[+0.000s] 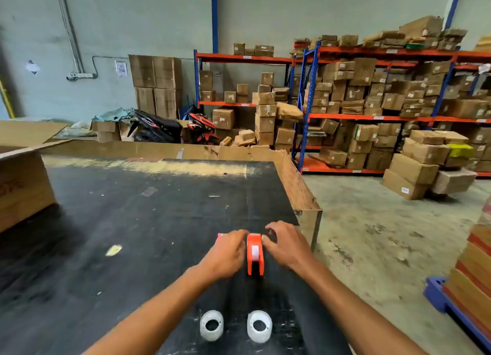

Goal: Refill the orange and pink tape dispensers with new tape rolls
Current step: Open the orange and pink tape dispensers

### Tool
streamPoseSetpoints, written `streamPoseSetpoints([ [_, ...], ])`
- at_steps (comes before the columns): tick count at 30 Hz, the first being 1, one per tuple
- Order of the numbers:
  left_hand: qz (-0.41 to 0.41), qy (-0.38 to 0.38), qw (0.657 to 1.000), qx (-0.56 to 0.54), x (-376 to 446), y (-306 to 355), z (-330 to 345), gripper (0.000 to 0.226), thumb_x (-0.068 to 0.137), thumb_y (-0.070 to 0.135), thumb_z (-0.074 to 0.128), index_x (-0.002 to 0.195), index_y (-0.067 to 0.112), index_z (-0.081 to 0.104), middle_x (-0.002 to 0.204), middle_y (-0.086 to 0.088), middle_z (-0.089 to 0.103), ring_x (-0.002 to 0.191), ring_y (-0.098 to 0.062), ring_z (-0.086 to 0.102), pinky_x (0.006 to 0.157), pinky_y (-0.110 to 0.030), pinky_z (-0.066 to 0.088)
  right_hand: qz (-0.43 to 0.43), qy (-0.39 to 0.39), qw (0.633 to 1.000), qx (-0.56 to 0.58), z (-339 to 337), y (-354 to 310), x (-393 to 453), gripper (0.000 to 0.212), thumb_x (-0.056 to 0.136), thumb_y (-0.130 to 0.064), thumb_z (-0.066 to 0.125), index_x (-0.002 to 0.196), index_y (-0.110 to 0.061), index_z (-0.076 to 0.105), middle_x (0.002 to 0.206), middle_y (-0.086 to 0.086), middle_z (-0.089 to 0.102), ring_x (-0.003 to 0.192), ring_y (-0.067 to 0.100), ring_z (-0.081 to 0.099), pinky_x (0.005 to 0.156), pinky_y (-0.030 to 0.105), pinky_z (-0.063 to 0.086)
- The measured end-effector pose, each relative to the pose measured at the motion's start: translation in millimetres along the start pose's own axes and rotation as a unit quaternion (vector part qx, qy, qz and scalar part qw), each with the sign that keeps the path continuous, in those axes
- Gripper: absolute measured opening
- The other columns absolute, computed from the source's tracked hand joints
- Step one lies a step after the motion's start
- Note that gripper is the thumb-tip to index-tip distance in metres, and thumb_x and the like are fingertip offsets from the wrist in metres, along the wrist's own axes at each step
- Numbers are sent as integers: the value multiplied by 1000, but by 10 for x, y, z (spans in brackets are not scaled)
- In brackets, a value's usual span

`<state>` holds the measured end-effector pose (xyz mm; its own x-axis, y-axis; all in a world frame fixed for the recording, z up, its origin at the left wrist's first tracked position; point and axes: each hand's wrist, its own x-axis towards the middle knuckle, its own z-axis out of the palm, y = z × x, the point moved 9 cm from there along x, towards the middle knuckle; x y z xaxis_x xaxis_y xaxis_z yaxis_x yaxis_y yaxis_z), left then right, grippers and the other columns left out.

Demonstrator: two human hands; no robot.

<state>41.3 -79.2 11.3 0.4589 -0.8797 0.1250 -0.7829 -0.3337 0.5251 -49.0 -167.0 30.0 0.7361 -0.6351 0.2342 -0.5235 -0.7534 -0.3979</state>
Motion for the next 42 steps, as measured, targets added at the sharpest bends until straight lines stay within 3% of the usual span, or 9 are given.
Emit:
streamPoseSetpoints([
  [8, -93, -34, 991, -92, 142, -209, 518, 26, 89, 4, 38, 90, -8, 62, 93, -24, 67, 82, -33, 62, 78, -45, 49, 72, -53, 993, 71, 677, 366, -104, 35, 79, -26, 59, 53, -21, 36, 89, 19, 69, 86, 40, 61, 62, 32, 36],
  [12, -142, 43, 967, -208, 49, -149, 378, 39, 98, 17, 39, 61, 11, 48, 58, 1, 49, 49, -4, 44, 49, -18, 36, 91, 26, 983, 155, 616, 383, -82, 25, 80, -14, 55, 55, -14, 49, 66, 13, 63, 61, 27, 50, 58, 39, 42],
  [18, -161, 123, 911, -359, 20, 26, 74, 27, 101, 39, 26, 119, 25, 40, 76, 7, 51, 64, -1, 48, 45, -9, 41, -32, 93, 965, 243, 220, 84, -210, 11, 84, -17, 64, 91, -16, 73, 87, 1, 68, 67, 15, 67, 64, 31, 56],
  [20, -139, 152, 908, -365, 13, 43, -39, 32, 100, 33, 27, 130, 24, 38, 90, 1, 59, 75, -8, 57, 63, -15, 52, -19, 79, 943, 324, 138, 68, -197, 12, 86, -20, 63, 92, -22, 73, 88, -3, 72, 73, 10, 69, 70, 30, 58],
  [22, -104, 156, 902, -388, 0, 86, -90, 28, 99, 31, 30, 125, 28, 41, 103, -10, 64, 90, -23, 65, 77, -40, 59, 5, 59, 920, 388, 96, 32, -150, 16, 91, -23, 58, 90, -27, 72, 84, -9, 73, 74, 1, 67, 71, 27, 54],
  [27, -50, 171, 922, -343, -68, 106, -180, 30, 100, 28, 31, 126, 29, 45, 87, -4, 66, 69, -14, 59, 59, -25, 46, 27, 33, 893, 448, 135, -88, -61, 23, 90, -36, 59, 107, -23, 66, 93, 12, 76, 86, 22, 72, 82, 46, 59],
  [32, -43, 190, 926, -325, -116, 87, -368, 27, 100, 27, 30, 120, 23, 48, 84, -5, 63, 69, -17, 57, 64, -30, 46, 5, 33, 868, 495, 131, -258, -14, 23, 92, -28, 59, 107, -14, 67, 81, 2, 75, 72, 8, 72, 63, 19, 57],
  [35, -115, 229, 913, -318, -120, -260, -565, 29, 98, 26, 28, 114, 15, 49, 75, -7, 58, 61, -23, 52, 61, -36, 44, 48, 109, 835, 537, 6, -25, 34, 18, 94, -28, 55, 88, -20, 69, 73, -2, 70, 67, 12, 67, 60, 25, 56],
  [42, -194, 156, 846, -471, -254, -669, -563, 24, 100, 22, 34, 123, 20, 43, 100, -8, 58, 70, -22, 62, 61, -36, 59, 168, -2, 960, 226, 550, 405, 186, 43, 77, -53, 56, 70, -12, 70, 80, 3, 76, 82, 24, 70, 77, 36, 55],
])
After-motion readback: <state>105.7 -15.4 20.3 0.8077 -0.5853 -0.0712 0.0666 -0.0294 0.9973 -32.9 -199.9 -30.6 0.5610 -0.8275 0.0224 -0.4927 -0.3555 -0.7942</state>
